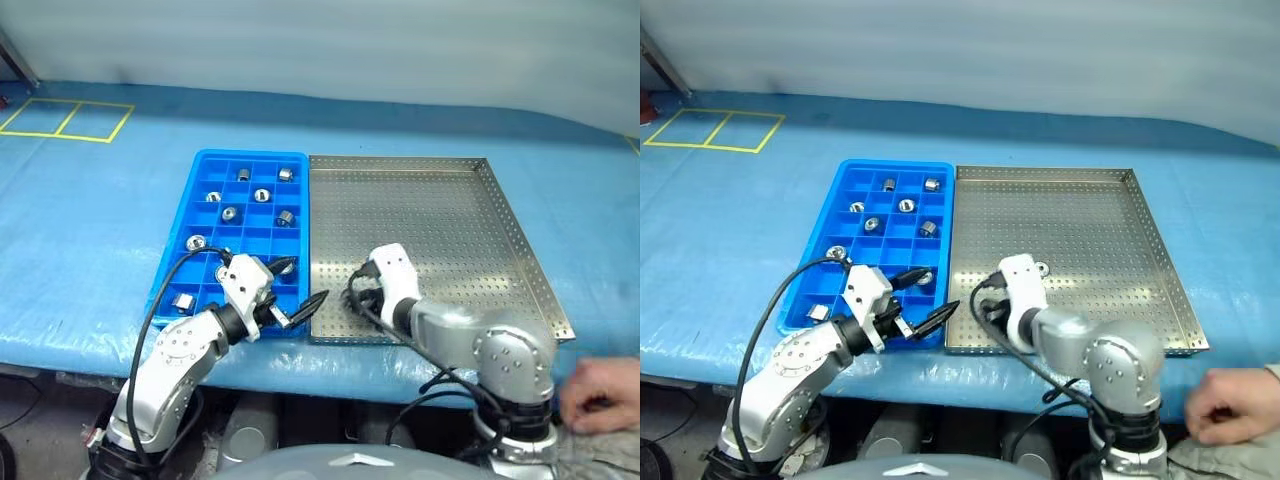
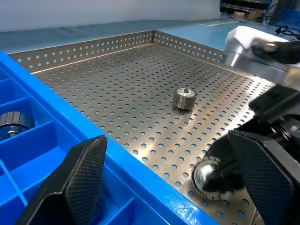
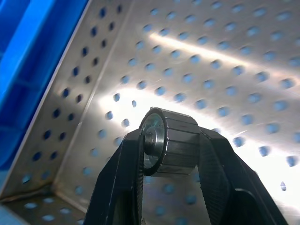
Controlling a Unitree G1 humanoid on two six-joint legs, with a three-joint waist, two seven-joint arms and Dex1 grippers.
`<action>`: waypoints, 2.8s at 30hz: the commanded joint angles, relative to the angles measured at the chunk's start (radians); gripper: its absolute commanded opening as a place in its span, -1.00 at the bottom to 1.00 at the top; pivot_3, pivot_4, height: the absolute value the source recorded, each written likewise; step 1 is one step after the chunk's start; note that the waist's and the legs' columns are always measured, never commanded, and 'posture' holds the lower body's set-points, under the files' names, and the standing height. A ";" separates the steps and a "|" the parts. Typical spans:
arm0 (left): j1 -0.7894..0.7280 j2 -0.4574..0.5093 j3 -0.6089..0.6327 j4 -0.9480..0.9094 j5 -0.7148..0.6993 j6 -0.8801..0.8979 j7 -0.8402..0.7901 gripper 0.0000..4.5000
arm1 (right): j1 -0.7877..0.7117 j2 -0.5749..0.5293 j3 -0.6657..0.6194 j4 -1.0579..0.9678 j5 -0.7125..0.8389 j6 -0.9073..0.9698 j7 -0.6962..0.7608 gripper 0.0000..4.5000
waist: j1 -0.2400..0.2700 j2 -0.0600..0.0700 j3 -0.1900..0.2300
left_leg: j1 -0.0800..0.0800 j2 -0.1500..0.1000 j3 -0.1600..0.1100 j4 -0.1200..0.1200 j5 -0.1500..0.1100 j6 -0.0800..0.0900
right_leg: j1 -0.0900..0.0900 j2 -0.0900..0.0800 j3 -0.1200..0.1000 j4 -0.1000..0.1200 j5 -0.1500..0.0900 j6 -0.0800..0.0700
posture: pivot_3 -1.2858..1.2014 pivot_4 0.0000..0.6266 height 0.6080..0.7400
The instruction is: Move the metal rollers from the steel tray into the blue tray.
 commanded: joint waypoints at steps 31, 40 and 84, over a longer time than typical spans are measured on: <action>0.179 -0.006 0.189 -0.163 -0.004 -0.081 0.103 1.00 | -0.298 0.086 0.387 0.405 -0.472 -0.625 0.410 -0.44 | 0.148 0.000 0.001 | -0.001 -0.004 0.002 -0.003 0.000 0.000 | -0.001 0.001 -0.002 -0.001 -0.001 -0.001 | 0.45 -0.52 1.00; 0.155 -0.013 0.167 -0.144 -0.013 -0.070 0.107 1.00 | -0.268 0.119 0.380 0.510 -0.541 -0.679 0.451 -0.44 | 0.214 0.000 0.001 | -0.002 -0.004 0.004 -0.003 -0.001 -0.001 | -0.003 0.001 -0.003 -0.002 -0.001 -0.001 | 0.43 -0.52 1.00; -0.613 -0.126 -0.169 0.501 0.129 0.088 -0.120 1.00 | 0.405 -0.071 0.078 -0.310 -0.660 -0.613 0.345 0.99 | -0.102 0.000 0.000 | 0.002 -0.005 0.001 0.007 -0.001 -0.001 | 0.001 0.002 0.003 0.008 0.000 0.000 | 0.05 -0.52 1.00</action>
